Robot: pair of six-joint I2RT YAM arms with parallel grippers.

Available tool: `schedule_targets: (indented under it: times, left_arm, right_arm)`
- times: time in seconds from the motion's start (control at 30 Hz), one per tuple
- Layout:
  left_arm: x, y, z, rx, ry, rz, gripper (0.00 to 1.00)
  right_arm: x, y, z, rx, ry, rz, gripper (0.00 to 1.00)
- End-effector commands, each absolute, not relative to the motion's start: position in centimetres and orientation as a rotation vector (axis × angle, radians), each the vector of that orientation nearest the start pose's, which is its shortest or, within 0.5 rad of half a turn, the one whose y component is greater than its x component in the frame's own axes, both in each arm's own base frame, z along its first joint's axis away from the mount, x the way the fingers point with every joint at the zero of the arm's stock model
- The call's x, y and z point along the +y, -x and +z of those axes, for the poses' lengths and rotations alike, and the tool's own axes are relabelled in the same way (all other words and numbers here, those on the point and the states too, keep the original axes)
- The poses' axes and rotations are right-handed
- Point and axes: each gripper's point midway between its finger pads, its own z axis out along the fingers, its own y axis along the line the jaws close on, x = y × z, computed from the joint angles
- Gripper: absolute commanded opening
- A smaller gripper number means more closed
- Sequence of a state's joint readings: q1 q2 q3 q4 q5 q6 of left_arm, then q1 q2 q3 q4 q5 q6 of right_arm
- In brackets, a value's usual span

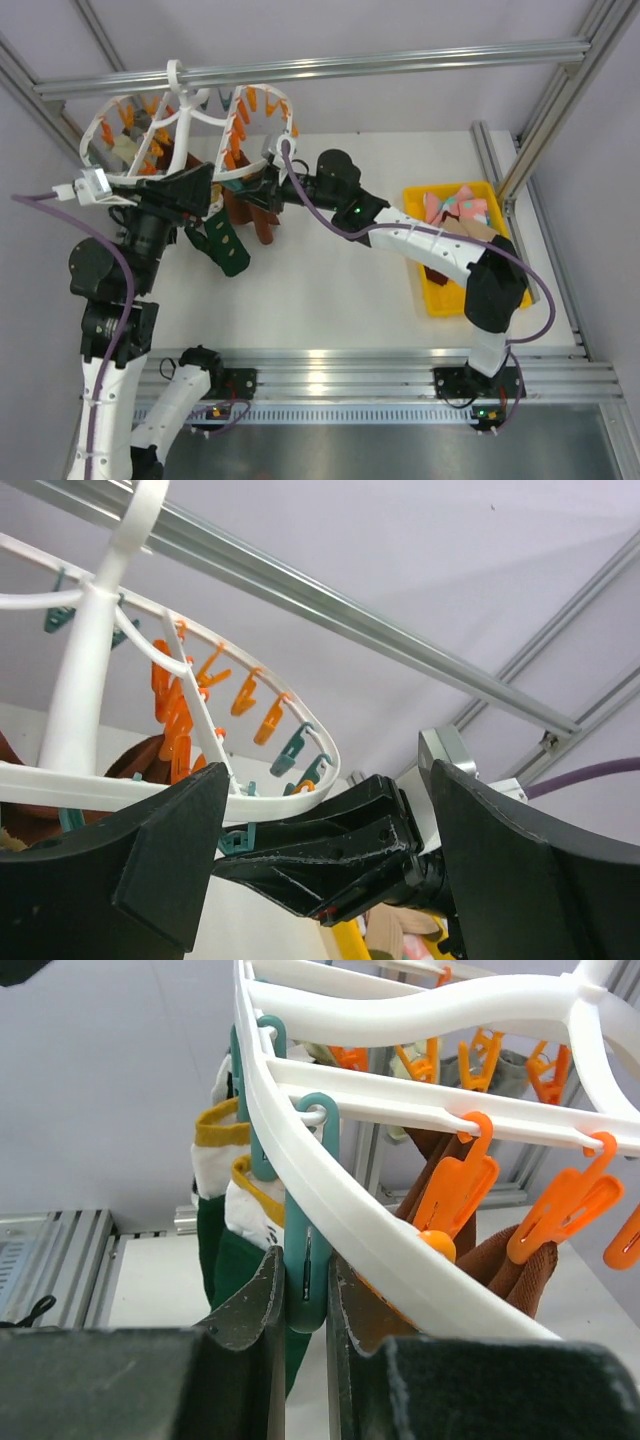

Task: Clip the socks to the hanger
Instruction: Open the clamp at the hanger.

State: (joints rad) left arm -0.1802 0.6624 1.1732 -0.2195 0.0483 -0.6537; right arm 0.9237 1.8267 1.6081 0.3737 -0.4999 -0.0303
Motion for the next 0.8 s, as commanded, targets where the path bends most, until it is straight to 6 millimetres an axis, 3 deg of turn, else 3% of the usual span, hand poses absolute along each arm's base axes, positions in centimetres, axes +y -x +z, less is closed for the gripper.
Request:
schedule_targets:
  times: [0.0, 0.3, 0.43, 0.6, 0.77]
  left_arm:
    - [-6.4, -22.7, 50.1, 1.246, 0.321, -0.725, 0.87]
    - [-4.1, -22.0, 49.8, 1.23, 0.419, -0.647, 0.9]
    - [-3.6, -22.2, 47.6, 1.284, 0.433, -0.593, 0.83]
    - [-3.1, -22.2, 44.4, 1.379, 0.424, -0.51, 0.78]
    - [-4.7, -22.0, 41.8, 1.482, 0.382, -0.568, 0.79]
  right_arm:
    - [51.9, -25.1, 41.2, 0.958, 1.069, 1.078, 0.0]
    - [55.7, -22.7, 41.9, 0.948, 1.029, 1.076, 0.0]
    - [56.7, -22.1, 41.6, 0.96, 1.01, 1.064, 0.0]
    - [56.3, -22.3, 41.0, 1.004, 0.987, 1.064, 0.0]
    - [55.4, -21.2, 41.0, 0.984, 1.014, 1.096, 0.0]
